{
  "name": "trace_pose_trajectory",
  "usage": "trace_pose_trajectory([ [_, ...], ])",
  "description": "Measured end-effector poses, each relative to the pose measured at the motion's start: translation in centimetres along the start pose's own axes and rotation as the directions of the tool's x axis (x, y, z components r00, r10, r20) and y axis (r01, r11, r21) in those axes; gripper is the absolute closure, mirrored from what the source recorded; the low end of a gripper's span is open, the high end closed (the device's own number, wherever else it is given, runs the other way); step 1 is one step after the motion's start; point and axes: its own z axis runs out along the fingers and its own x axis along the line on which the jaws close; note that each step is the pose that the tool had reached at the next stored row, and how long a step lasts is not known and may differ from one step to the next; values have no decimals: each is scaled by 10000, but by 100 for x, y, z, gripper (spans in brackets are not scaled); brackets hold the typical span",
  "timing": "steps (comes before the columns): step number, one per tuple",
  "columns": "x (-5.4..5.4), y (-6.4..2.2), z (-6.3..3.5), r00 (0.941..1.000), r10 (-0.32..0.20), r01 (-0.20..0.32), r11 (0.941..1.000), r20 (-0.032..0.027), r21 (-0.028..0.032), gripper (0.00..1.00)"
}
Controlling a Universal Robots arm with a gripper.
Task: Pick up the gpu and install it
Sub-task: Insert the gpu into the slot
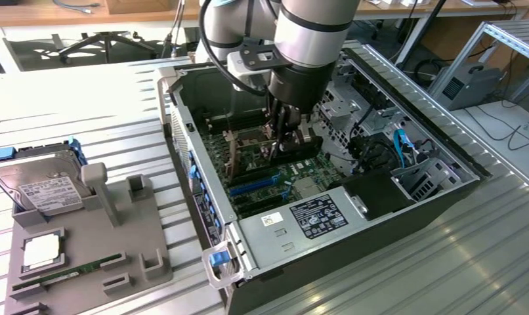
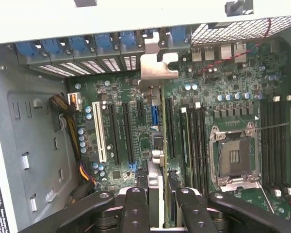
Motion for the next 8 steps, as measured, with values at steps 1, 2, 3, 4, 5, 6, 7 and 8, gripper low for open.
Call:
trace_pose_trajectory([
  [1,0,1,0,10000,0,0,10000,0,0,73],
  [2,1,3,0,10000,0,0,10000,0,0,73],
  [3,2,6,0,10000,2,-2,10000,0,0,73],
  [4,2,7,1,10000,1,-1,10000,0,0,73],
  [5,2,7,1,10000,1,-1,10000,0,0,73],
  [6,3,8,2,10000,0,0,10000,1,0,73],
  [7,4,10,2,10000,1,-1,10000,0,0,73],
  [8,5,11,2,10000,1,-1,10000,0,0,73],
])
